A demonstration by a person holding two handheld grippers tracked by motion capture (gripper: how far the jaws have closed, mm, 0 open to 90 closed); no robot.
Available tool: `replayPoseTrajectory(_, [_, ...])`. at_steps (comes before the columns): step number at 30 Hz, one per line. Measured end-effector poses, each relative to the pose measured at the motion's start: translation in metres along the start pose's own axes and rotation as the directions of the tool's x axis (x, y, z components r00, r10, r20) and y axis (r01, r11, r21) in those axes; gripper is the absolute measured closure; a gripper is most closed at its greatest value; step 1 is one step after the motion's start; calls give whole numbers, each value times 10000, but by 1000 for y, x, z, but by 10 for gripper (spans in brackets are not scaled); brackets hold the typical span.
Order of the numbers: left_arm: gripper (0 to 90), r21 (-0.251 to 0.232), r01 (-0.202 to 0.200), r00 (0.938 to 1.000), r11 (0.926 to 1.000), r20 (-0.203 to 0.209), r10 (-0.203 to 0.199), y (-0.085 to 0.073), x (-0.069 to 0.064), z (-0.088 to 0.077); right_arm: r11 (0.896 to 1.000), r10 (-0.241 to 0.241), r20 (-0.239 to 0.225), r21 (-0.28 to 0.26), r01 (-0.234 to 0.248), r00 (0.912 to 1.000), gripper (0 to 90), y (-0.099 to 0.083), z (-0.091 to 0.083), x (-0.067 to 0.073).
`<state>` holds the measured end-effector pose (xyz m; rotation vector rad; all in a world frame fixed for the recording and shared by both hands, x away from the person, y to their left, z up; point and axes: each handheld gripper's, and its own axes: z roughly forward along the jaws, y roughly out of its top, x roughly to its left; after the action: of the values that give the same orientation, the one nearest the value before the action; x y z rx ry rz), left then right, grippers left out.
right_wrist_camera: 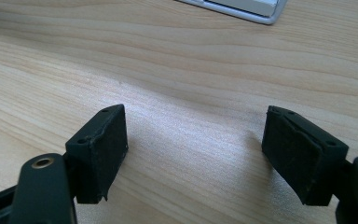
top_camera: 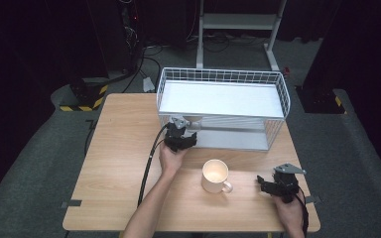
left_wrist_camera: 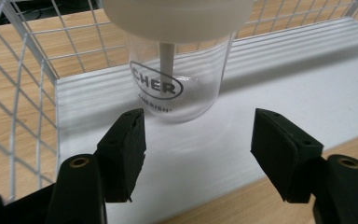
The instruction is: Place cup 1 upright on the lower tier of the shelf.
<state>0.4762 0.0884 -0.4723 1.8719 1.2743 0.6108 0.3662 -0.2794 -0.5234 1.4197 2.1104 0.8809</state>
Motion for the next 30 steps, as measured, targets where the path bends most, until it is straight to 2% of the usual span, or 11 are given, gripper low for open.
replayPoseTrajectory(5, [339, 51, -42, 9999, 10000, 105, 42, -6, 5, -10, 10000, 4, 1, 1, -4, 10000, 224, 0, 0, 0])
replayPoseTrajectory(7, [327, 37, -275, 9996, 9996, 121, 274, -7, 6, -16, 10000, 0, 3, -2, 0, 10000, 224, 0, 0, 0])
replayPoseTrajectory(8, [324, 11, -189, 9996, 9998, 206, 188, -8, 6, -18, 10000, 2, 2, -1, -2, 10000, 224, 0, 0, 0])
replayPoseTrajectory(12, [317, 45, -258, 9994, 9997, 247, 257, -10, 7, -25, 10000, 0, 3, -1, 0, 10000, 225, 0, 0, 0])
replayPoseTrajectory(14, [313, 7, -115, 9993, 9999, 349, 115, -11, 8, -30, 10000, 3, 3, 0, -3, 10000, 224, 0, 0, 0])
replayPoseTrajectory(25, [310, 215, -387, 9986, 9990, 383, 378, -16, 8, -43, 10000, 5, 4, 1, -5, 10000, 224, 0, 0, 0])
replayPoseTrajectory(30, [304, 126, -285, 9976, 9995, 630, 276, -16, 8, -51, 10000, 4, 4, 0, -4, 10000, 224, 0, 0, 0])
